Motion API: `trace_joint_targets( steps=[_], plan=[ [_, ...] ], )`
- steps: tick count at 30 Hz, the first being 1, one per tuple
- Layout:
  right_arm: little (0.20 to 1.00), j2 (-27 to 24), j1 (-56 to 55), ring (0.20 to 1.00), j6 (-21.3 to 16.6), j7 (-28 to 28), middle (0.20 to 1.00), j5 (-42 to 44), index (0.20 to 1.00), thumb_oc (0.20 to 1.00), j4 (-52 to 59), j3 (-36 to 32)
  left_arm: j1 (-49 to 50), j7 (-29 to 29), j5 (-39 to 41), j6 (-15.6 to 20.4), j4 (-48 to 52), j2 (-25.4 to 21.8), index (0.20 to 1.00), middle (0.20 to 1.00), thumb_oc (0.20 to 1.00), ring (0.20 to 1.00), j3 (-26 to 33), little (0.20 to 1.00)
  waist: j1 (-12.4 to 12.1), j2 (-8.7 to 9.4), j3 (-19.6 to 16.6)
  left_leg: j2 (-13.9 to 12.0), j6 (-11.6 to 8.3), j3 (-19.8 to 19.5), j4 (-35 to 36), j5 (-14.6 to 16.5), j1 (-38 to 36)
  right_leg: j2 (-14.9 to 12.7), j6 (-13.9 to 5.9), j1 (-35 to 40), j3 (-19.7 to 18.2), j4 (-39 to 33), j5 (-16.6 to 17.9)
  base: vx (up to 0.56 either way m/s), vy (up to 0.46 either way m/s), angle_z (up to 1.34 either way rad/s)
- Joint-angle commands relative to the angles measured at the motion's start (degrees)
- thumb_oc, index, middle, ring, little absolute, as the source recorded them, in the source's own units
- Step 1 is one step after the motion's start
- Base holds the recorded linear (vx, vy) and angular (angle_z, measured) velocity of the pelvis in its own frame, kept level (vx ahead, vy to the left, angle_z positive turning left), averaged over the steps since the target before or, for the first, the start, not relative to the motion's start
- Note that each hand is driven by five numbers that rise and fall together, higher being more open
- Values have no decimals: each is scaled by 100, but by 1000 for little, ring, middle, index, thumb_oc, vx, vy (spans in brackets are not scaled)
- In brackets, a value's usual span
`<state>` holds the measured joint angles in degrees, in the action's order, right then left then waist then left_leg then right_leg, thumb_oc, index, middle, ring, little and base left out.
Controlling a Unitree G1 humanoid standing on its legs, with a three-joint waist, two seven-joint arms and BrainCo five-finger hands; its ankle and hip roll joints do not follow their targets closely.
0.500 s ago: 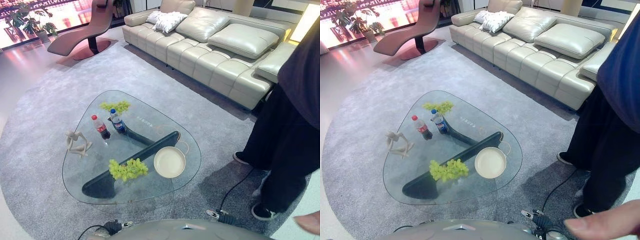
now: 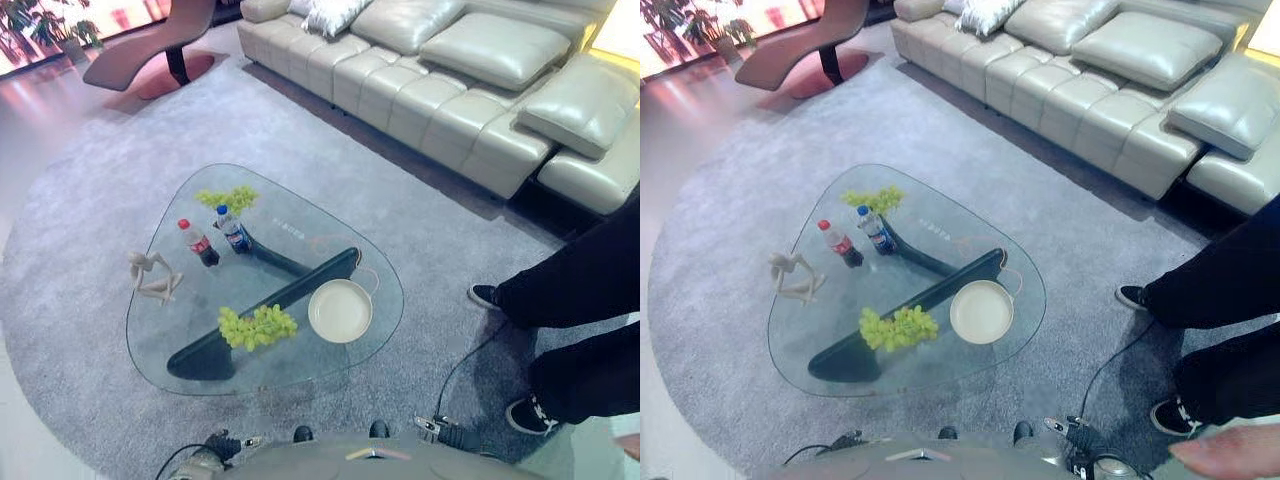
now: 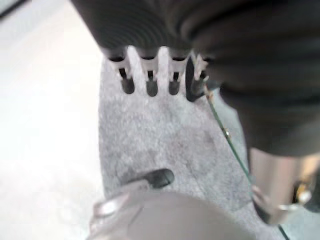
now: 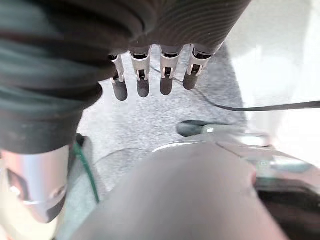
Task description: Pick up fruits into the plate
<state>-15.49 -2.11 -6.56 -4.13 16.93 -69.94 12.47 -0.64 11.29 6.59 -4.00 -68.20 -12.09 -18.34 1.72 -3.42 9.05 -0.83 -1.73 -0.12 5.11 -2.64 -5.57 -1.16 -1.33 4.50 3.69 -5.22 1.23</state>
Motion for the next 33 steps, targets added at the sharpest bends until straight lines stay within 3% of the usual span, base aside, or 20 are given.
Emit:
trace_joint_targets(
  steps=[1,5,11,14,18,21,23,26,33],
  plan=[
    [1000,74,479,1000,-131,-12,1000,278,1000,1000,60,279,-535,455,-182,322,-48,-127,1000,1000,1000,1000,-214,1000,-31,221,374,273,298,20,-152,713,2,-96,-230,-298,-283,541,-299,-65,21,-3],
    [1000,-99,642,1000,-202,-94,1000,460,1000,1000,145,287,-848,1013,-520,557,132,-267,1000,1000,1000,1000,-264,1000,28,160,606,276,270,-38,-172,641,178,-55,-196,-495,-324,593,-283,-54,42,-2],
    [1000,-413,904,1000,-308,-194,1000,691,1000,1000,340,362,-1397,1880,-1178,488,652,-695,1000,1000,1000,1000,-512,1000,137,41,986,279,228,-90,-325,540,592,-11,-148,-922,-391,766,-282,-67,78,-4],
    [1000,-608,1088,1000,-386,-275,1000,829,1000,1000,543,374,-1770,2381,-1567,371,881,-1074,1000,1000,1000,1000,-729,1000,213,-7,1273,299,200,-103,-491,493,922,14,-124,-1269,-425,952,-296,-101,105,-16],
    [1000,-738,1339,1000,-592,-285,1000,1131,1000,1000,740,494,-2399,2608,-1945,239,980,-1733,1000,1000,1000,1000,-887,1000,246,20,1663,276,177,-92,-787,423,1494,68,-91,-1891,-416,1297,-278,-160,34,-9],
    [1000,-788,1605,1000,-736,-247,1000,1482,1000,1000,941,556,-3151,2674,-2294,-32,956,-2259,1000,1000,1000,1000,-1043,1000,270,93,2003,250,171,-83,-916,329,1943,164,-90,-2423,-440,1594,-270,-177,-7,-7],
    [1000,-782,1662,1000,-761,-216,1000,1578,1000,1000,1004,554,-3314,2716,-2450,-89,941,-2348,1000,1000,1000,1000,-1071,1000,264,118,2073,252,171,-85,-966,307,2081,181,-96,-2577,-447,1679,-268,-103,-17,-16],
    [1000,-767,1756,1000,-881,-125,1000,1816,1000,1000,1184,530,-3805,2825,-3040,-470,860,-2529,1000,1000,1000,1000,-1235,1000,254,189,2074,271,165,-102,-1096,197,2697,233,-114,-3222,-431,1911,-234,-120,-9,-8],
    [1000,-780,1842,1000,-890,51,1000,2034,1000,1000,1412,451,-4415,2692,-4082,-1225,670,-2681,1000,1000,1000,1000,-1557,1000,312,275,2074,267,122,-76,-1267,85,3420,343,-136,-3966,-447,2168,-174,-62,23,-1]
  ],
)
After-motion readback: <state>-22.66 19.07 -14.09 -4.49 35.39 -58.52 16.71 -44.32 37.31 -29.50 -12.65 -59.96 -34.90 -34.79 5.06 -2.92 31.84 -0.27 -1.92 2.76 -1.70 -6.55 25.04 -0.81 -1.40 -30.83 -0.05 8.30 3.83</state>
